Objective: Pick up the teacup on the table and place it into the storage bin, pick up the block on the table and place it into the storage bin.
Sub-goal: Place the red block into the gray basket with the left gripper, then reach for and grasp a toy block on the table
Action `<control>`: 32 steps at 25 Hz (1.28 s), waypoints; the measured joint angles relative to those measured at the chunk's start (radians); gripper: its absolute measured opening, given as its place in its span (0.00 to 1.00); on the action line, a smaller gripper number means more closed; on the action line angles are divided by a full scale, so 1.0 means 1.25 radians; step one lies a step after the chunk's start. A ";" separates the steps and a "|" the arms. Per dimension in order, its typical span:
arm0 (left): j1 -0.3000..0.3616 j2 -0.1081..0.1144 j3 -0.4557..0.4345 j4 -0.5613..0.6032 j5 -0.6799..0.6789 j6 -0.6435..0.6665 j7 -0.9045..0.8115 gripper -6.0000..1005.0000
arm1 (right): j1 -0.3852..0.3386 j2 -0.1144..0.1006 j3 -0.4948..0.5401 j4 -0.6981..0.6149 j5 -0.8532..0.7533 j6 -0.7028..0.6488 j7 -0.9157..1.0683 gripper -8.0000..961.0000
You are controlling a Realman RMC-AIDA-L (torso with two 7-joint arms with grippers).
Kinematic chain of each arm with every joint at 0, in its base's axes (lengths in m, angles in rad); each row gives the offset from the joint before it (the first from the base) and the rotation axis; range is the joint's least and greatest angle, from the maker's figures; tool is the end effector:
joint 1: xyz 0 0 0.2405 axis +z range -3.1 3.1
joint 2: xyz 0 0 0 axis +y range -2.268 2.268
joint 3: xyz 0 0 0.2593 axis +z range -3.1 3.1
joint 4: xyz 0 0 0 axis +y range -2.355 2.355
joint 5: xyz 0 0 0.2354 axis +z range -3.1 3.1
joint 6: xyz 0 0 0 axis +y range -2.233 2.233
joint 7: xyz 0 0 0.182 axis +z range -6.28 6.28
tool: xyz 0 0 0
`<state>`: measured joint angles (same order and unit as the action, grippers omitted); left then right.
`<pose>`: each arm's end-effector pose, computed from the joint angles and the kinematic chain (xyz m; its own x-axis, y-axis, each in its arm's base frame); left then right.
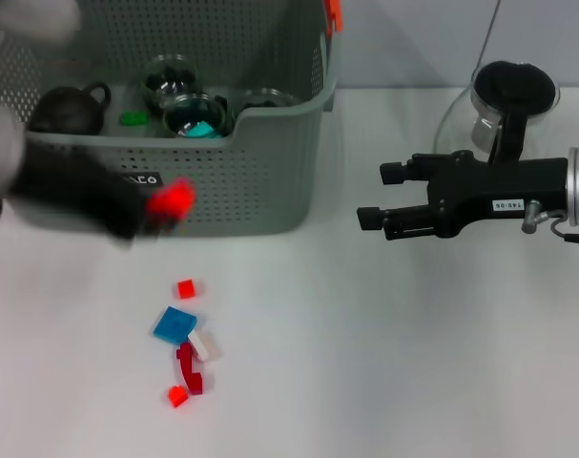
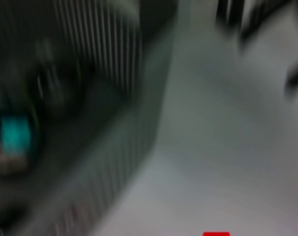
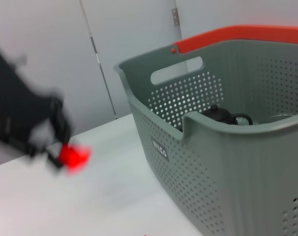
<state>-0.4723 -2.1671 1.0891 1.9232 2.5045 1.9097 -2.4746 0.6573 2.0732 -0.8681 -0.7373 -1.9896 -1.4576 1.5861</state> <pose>-0.1389 0.3348 0.0624 0.8345 0.5510 -0.0060 0.4908 -0.7481 -0.4466 0.2065 0.4077 -0.0433 0.8474 -0.3388 -0.4087 -0.4183 -0.9002 -0.1211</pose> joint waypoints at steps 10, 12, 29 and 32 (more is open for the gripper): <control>-0.177 0.103 -0.279 -0.358 -0.158 -0.363 0.131 0.22 | 0.010 0.007 -0.006 0.000 0.000 -0.002 0.001 0.92; -0.210 0.139 -0.271 -0.482 -0.155 -0.426 0.131 0.22 | 0.012 0.008 -0.006 0.000 0.000 -0.002 0.001 0.92; -0.216 0.132 -0.280 -0.542 -0.198 -0.457 0.180 0.67 | 0.021 0.006 -0.006 0.000 -0.003 -0.002 0.005 0.92; -0.125 0.099 -0.278 -0.398 -0.361 -0.300 0.273 0.76 | 0.019 0.004 -0.006 0.003 -0.002 -0.002 0.005 0.92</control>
<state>-0.6285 -2.0433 0.7415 1.4263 2.0534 1.5351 -2.1328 0.6807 2.0781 -0.8759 -0.7338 -1.9922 -1.4602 1.5924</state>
